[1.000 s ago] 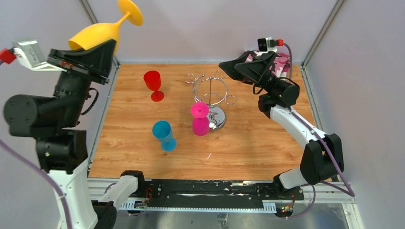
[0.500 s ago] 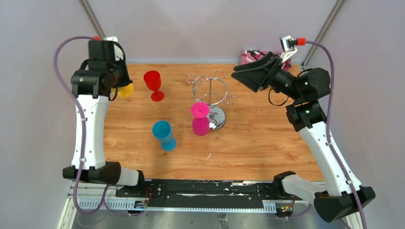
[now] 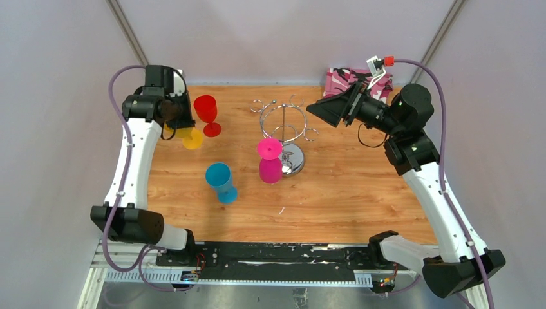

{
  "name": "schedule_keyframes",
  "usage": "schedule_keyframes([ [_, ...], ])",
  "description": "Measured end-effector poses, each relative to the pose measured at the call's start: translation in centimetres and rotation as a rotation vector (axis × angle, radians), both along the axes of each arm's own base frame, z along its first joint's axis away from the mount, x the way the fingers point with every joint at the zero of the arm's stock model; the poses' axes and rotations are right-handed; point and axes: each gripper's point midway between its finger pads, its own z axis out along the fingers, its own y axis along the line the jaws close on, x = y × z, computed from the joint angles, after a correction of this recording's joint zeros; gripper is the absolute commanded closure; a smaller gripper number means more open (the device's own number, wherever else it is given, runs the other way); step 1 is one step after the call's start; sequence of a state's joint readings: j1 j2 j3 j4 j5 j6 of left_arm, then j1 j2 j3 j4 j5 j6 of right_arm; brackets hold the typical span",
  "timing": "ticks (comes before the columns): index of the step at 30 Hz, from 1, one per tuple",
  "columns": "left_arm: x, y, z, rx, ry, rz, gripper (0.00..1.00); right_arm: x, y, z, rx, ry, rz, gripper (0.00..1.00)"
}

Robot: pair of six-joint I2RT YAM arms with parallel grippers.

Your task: Take the wine glass off the wine glass rack

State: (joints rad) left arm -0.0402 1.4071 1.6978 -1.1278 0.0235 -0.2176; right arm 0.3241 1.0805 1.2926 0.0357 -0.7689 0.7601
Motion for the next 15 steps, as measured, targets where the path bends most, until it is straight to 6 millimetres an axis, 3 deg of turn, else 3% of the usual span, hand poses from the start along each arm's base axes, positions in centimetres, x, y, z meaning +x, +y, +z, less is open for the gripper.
schedule_keyframes([
  [7,3.2,-1.6,-5.5,-0.045,0.108,-0.047,1.00,0.6,-0.4,-0.6,-0.023,-0.016,-0.031,0.03],
  [15,5.5,-4.7,-8.9,-0.016,0.171,-0.118,1.00,1.6,-0.9,-2.0,-0.045,0.006,-0.069,0.02],
])
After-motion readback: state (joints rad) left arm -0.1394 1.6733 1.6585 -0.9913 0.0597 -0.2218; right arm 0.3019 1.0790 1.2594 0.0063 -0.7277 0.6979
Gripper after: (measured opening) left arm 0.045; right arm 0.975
